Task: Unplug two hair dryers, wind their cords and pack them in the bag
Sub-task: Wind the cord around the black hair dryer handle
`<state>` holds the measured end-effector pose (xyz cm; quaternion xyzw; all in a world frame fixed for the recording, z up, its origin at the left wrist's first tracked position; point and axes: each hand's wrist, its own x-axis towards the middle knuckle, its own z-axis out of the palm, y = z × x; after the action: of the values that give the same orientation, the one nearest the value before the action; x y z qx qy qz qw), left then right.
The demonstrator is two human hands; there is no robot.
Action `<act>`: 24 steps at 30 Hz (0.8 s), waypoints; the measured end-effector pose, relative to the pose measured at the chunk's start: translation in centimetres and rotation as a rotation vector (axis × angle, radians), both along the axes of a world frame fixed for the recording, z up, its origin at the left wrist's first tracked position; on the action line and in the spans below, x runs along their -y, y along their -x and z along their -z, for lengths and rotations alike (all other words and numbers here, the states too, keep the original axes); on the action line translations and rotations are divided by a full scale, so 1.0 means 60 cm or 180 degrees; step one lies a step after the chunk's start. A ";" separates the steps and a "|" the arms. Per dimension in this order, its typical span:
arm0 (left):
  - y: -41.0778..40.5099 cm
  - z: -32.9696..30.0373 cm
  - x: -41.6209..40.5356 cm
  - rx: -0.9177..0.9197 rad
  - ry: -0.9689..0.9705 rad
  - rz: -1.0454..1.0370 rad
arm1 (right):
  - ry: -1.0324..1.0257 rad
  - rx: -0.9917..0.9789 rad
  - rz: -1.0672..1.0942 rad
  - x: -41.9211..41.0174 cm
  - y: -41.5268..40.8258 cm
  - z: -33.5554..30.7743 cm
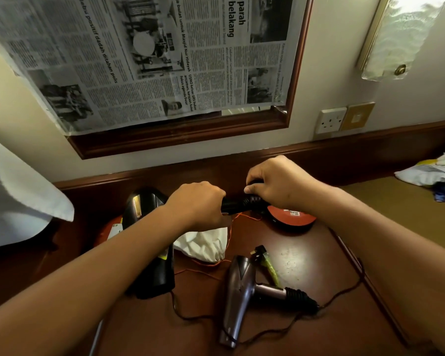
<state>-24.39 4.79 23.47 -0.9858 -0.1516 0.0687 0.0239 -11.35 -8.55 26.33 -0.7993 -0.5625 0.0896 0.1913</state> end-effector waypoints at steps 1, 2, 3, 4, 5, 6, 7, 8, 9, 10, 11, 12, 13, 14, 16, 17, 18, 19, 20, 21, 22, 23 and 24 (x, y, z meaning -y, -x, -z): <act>-0.003 0.002 -0.002 -0.0015 0.0019 -0.0066 | -0.0025 0.0098 0.0108 0.004 0.012 0.003; -0.006 0.003 -0.005 -0.0012 0.0042 -0.0122 | -0.0034 0.0178 0.0209 0.008 0.024 0.006; -0.008 0.004 -0.008 0.0003 0.0064 -0.0169 | -0.0004 0.0206 0.0291 0.013 0.035 0.011; -0.010 0.005 -0.011 0.0026 0.0079 -0.0208 | 0.0042 0.0139 0.0361 0.017 0.047 0.015; -0.012 0.006 -0.015 0.0045 0.0086 -0.0247 | 0.0084 -0.0014 0.0422 0.022 0.058 0.021; -0.013 0.007 -0.019 0.0059 0.0079 -0.0280 | 0.0098 -0.0199 0.0476 0.027 0.069 0.027; -0.015 0.008 -0.023 0.0069 0.0056 -0.0305 | 0.0075 -0.0334 0.0518 0.032 0.077 0.034; -0.016 0.009 -0.026 0.0077 0.0026 -0.0321 | 0.0066 -0.0415 0.0538 0.037 0.083 0.041; -0.018 0.010 -0.027 0.0082 -0.0001 -0.0330 | 0.0047 -0.0460 0.0544 0.041 0.089 0.050; -0.019 0.010 -0.027 0.0089 -0.0029 -0.0331 | -0.0007 -0.0501 0.0552 0.046 0.095 0.059; -0.020 0.011 -0.026 0.0099 -0.0053 -0.0331 | -0.0101 -0.0549 0.0559 0.049 0.100 0.068; -0.022 0.012 -0.024 0.0113 -0.0071 -0.0338 | -0.0253 -0.0593 0.0574 0.053 0.105 0.077; -0.022 0.013 -0.022 0.0133 -0.0077 -0.0360 | -0.0438 -0.0658 0.0593 0.055 0.109 0.086; -0.023 0.013 -0.020 0.0162 -0.0074 -0.0392 | -0.0626 -0.0769 0.0605 0.057 0.114 0.095; -0.023 0.013 -0.017 0.0222 -0.0056 -0.0443 | -0.0897 -0.1176 0.0671 0.059 0.120 0.110; -0.022 0.013 -0.016 0.0240 -0.0035 -0.0454 | -0.0988 -0.1453 0.0735 0.058 0.119 0.119; -0.021 0.011 -0.014 0.0260 0.0004 -0.0462 | -0.1062 -0.1754 0.0773 0.057 0.117 0.128; -0.020 0.009 -0.012 0.0286 0.0055 -0.0465 | -0.1152 -0.2107 0.0787 0.056 0.113 0.136; -0.019 0.006 -0.010 0.0319 0.0101 -0.0455 | -0.1230 -0.2517 0.0819 0.055 0.109 0.142; -0.017 0.002 -0.008 0.0361 0.0141 -0.0426 | -0.1247 -0.2974 0.0878 0.055 0.105 0.148; -0.016 -0.002 -0.005 0.0411 0.0185 -0.0389 | -0.1200 -0.3418 0.0932 0.056 0.102 0.153; -0.014 -0.007 -0.002 0.0473 0.0240 -0.0349 | -0.1125 -0.3793 0.0939 0.058 0.097 0.159; -0.013 -0.012 0.001 0.0526 0.0296 -0.0308 | -0.1033 -0.4063 0.0902 0.059 0.092 0.165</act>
<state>-23.62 4.73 24.17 -0.9796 -0.1972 -0.0048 -0.0377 -16.87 -12.08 16.41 -0.6169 -0.2352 0.4328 0.6139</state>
